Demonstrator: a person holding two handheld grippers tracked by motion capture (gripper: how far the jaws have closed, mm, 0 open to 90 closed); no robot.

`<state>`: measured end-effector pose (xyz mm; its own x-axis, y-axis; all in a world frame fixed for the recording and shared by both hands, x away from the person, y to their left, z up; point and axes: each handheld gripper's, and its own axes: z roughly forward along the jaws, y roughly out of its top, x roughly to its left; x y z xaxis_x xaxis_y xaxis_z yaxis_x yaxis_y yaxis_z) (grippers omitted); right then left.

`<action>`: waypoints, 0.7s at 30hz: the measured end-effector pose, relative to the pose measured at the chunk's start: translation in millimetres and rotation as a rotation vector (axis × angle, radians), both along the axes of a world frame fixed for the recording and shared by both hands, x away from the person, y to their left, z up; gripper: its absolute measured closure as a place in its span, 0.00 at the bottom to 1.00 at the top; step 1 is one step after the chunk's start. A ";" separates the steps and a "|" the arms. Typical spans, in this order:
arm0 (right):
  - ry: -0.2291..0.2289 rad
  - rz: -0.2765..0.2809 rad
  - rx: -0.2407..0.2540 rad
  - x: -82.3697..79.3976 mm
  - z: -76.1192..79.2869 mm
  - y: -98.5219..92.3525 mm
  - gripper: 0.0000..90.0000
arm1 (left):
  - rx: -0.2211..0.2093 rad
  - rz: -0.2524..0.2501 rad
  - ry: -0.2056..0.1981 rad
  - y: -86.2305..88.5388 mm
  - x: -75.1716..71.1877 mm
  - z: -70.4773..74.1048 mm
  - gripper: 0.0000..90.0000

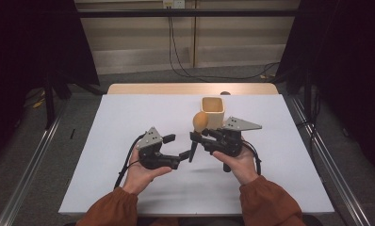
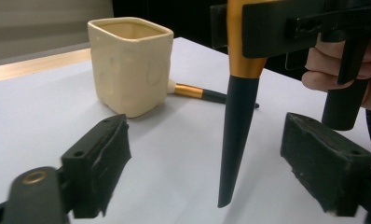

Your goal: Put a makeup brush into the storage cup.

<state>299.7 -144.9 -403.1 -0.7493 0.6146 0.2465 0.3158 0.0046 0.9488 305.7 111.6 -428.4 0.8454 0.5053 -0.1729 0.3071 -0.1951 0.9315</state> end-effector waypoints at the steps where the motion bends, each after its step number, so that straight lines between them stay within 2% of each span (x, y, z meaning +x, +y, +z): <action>1: 0.000 0.000 0.000 0.0 0.0 0.0 0.71 | -0.001 -0.002 0.001 1.1 -0.1 0.7 0.15; 4: -0.002 -0.009 0.004 0.2 0.8 -3.7 0.71 | 0.005 0.007 -0.005 6.3 -1.1 3.3 0.10; 14: -0.008 -0.027 0.003 0.2 3.3 -11.3 0.71 | -0.013 0.049 0.014 32.3 -5.0 5.8 0.06; 15: -0.008 -0.030 0.003 0.3 3.8 -12.6 0.71 | -0.003 0.055 0.015 34.5 -5.6 5.7 0.06; 17: -0.007 -0.038 0.005 0.3 4.9 -15.8 0.71 | 0.009 0.057 0.003 39.0 -6.7 6.1 0.03; 21: -0.013 -0.051 0.003 0.6 6.9 -22.7 0.71 | 0.000 0.071 -0.011 48.8 -8.6 7.4 0.03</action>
